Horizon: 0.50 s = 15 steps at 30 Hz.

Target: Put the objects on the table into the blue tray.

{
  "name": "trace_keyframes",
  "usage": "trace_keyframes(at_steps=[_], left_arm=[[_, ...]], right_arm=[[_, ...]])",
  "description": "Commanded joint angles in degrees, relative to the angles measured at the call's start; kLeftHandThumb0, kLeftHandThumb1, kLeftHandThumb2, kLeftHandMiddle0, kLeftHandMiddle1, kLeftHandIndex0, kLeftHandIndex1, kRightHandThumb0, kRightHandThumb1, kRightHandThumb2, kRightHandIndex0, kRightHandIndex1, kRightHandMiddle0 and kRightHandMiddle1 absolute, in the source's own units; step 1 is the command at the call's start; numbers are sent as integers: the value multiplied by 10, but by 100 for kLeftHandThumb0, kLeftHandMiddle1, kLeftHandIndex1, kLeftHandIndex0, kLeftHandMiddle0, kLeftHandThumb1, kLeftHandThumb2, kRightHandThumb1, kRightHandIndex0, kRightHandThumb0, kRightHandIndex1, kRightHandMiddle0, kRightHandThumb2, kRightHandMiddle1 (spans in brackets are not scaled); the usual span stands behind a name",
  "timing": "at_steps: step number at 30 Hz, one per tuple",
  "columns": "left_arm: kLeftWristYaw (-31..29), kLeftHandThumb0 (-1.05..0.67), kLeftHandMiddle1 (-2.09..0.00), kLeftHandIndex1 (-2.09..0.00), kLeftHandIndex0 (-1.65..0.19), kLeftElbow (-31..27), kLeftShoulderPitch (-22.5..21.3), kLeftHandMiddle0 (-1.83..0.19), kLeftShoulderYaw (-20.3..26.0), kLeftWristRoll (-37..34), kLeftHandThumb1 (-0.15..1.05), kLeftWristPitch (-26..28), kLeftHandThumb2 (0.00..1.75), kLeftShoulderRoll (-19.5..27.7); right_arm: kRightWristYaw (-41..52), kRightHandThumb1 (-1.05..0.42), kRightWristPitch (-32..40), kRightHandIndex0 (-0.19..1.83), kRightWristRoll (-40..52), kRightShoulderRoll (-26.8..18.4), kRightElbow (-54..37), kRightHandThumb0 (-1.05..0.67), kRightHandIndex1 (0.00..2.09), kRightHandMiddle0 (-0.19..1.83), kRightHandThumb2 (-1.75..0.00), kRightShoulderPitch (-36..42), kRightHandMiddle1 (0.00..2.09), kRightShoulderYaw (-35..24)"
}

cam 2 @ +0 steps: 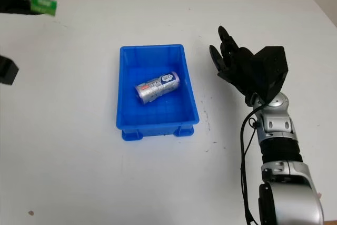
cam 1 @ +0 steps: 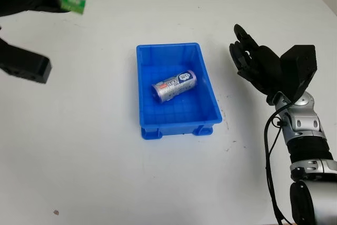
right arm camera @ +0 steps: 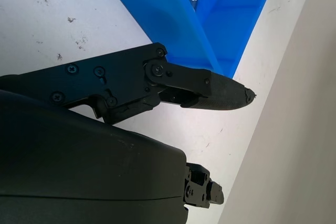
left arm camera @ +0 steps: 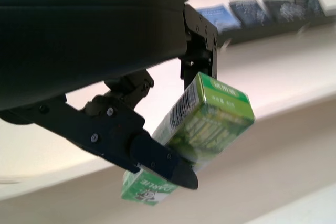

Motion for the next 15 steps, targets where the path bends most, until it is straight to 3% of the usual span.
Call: trace_keyframes(at_steps=[1, 8, 11, 15], left_arm=[[-85, -36, -189, -178, -88, -77, 24, -114, 29, -111, 103, 54, 6, -31], [-243, -31, -189, -186, -81, -242, 83, -111, 59, -263, 105, 255, 12, -90], [-285, -32, -204, -199, -79, -296, 111, -108, 50, -291, 105, 342, 17, -113], [-328, -33, -208, -194, -70, -334, 144, -105, 43, -304, 105, 390, 21, -131]], right_arm=[[-3, -105, -5, -19, 1, -1, 0, -64, 3, -19, -56, -2, 5, -2], [-3, -105, -4, -19, 4, 2, -6, -63, 2, -19, -57, 4, 4, -3], [-4, -105, -4, -19, 2, 3, -11, -62, 1, -19, -58, 7, 3, -1], [-9, -105, 0, -19, 1, 4, -16, -62, 0, -19, -58, 10, 2, 0]])
